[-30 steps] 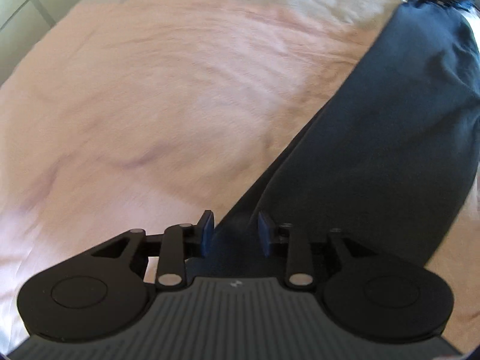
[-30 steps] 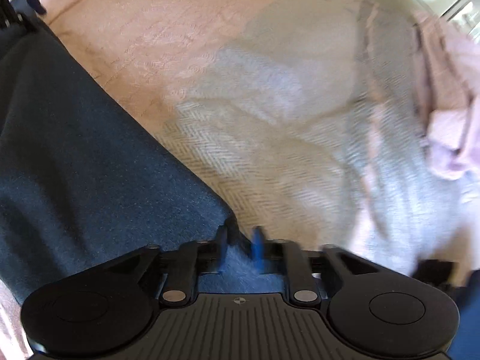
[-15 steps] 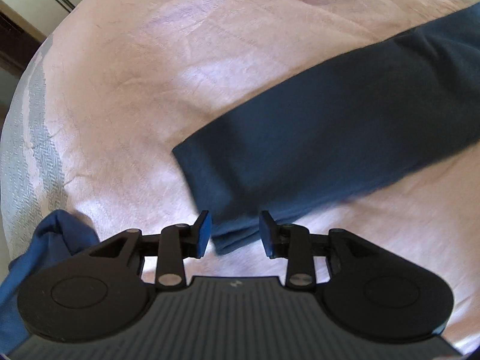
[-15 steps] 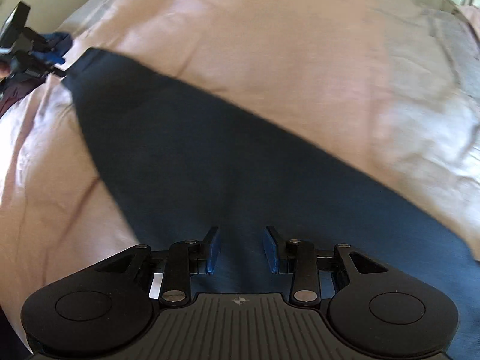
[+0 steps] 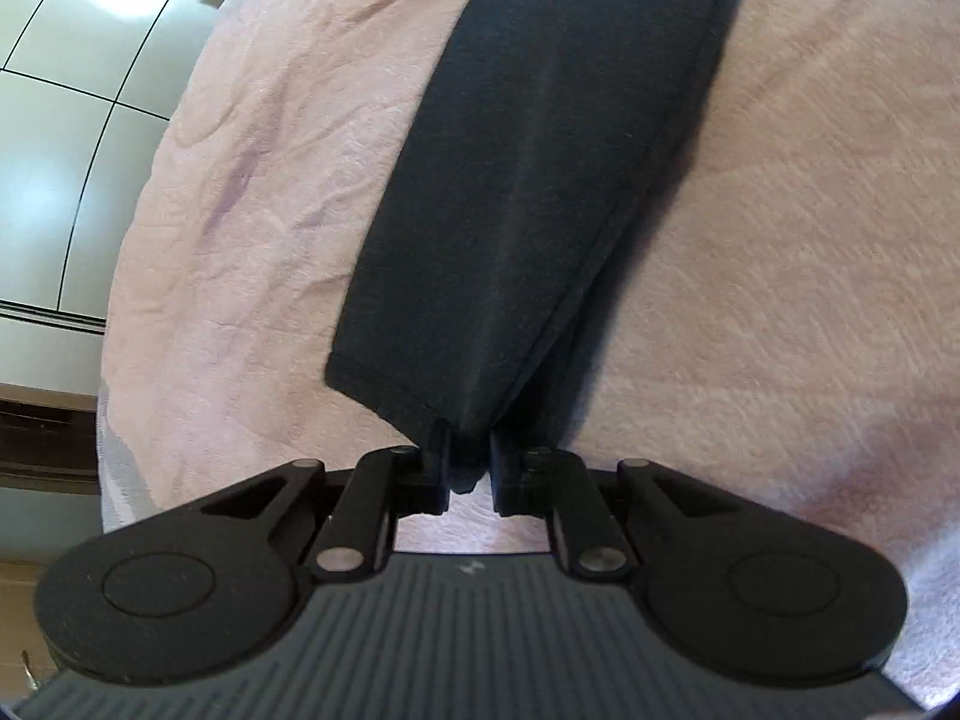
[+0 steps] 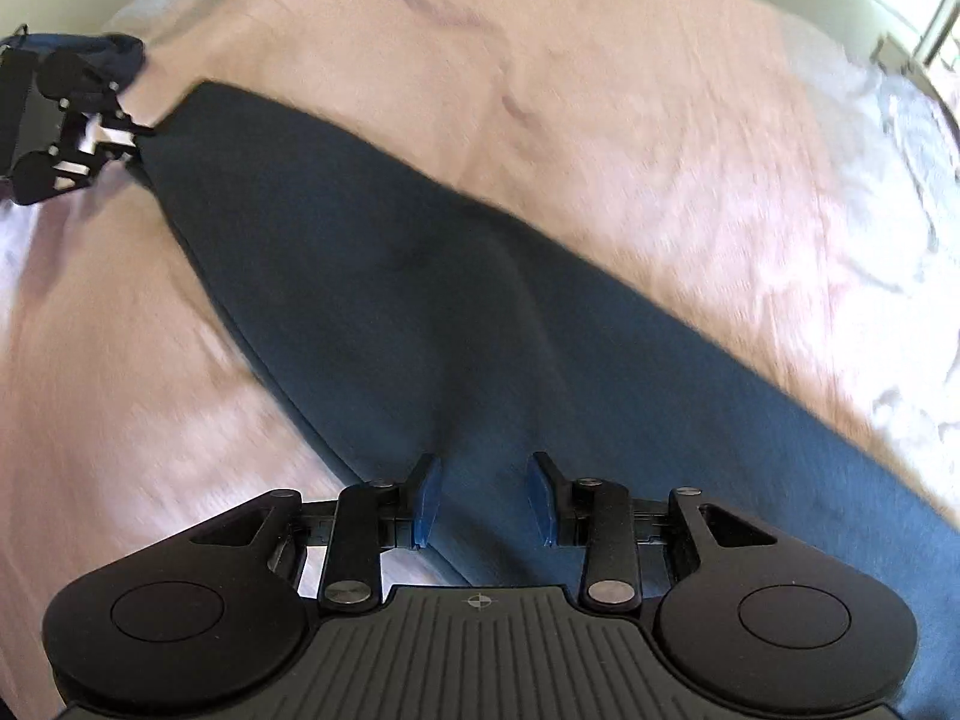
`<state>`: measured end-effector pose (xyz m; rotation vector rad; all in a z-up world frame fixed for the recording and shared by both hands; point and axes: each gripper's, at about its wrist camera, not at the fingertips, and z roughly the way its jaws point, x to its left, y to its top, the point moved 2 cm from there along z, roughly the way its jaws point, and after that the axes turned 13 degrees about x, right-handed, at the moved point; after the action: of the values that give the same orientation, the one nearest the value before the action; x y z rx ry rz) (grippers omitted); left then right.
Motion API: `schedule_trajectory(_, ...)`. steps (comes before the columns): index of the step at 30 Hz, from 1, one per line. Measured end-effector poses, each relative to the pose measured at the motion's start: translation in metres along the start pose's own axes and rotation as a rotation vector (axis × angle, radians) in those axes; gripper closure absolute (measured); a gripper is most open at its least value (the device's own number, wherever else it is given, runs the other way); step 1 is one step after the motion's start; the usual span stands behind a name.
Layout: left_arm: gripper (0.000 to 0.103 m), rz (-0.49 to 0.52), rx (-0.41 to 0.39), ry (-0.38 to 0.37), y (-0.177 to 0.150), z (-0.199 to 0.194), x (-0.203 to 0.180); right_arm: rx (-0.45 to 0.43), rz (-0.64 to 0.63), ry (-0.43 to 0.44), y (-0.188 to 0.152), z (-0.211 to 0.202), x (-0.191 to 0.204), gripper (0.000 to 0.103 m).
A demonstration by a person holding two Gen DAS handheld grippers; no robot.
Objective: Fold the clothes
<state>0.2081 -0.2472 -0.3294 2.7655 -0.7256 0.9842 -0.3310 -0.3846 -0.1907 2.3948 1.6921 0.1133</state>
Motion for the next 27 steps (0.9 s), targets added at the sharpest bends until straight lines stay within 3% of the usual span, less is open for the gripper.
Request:
schedule_trajectory(4,0.089,-0.020,-0.010,-0.010,-0.001,0.001,-0.001,-0.022,-0.049,0.027,0.024,0.003,0.040,0.067)
schedule_trajectory(6,0.079,-0.022,0.001,0.022,-0.008,-0.004,0.000,-0.029,-0.084,0.053,0.036,0.005,0.061,0.067)
schedule_trajectory(8,0.055,0.007,-0.008,0.094,-0.020,-0.013,-0.005,-0.047,-0.116,0.072,0.046,0.004,0.079,0.066)
schedule_trajectory(10,0.052,0.059,-0.030,0.111,-0.022,-0.012,-0.015,-0.064,-0.138,0.088,0.051,0.004,0.091,0.060)
schedule_trajectory(15,0.052,0.187,-0.084,0.152,-0.027,-0.009,-0.040,-0.053,-0.142,0.099,0.057,0.012,0.105,0.056)
schedule_trajectory(16,0.055,0.200,-0.080,0.162,-0.024,-0.003,-0.041,-0.051,-0.140,0.096,0.058,0.013,0.107,0.056)
schedule_trajectory(18,0.075,0.222,-0.072,0.177,-0.019,0.008,-0.042,-0.052,-0.139,0.085,0.062,0.015,0.109,0.056)
schedule_trajectory(19,0.081,0.209,-0.069,0.152,-0.017,0.009,-0.037,-0.054,-0.144,0.076,0.064,0.017,0.112,0.056)
schedule_trajectory(23,0.085,0.142,-0.111,0.103,-0.018,-0.009,-0.013,-0.103,-0.260,0.001,0.077,0.023,0.136,0.052)
schedule_trajectory(25,0.085,0.107,-0.139,0.085,-0.019,-0.021,0.000,-0.153,-0.352,-0.028,0.090,0.028,0.159,0.039)
schedule_trajectory(27,0.085,0.072,-0.166,0.067,-0.021,-0.033,0.012,-0.216,-0.457,-0.068,0.104,0.034,0.185,0.037)
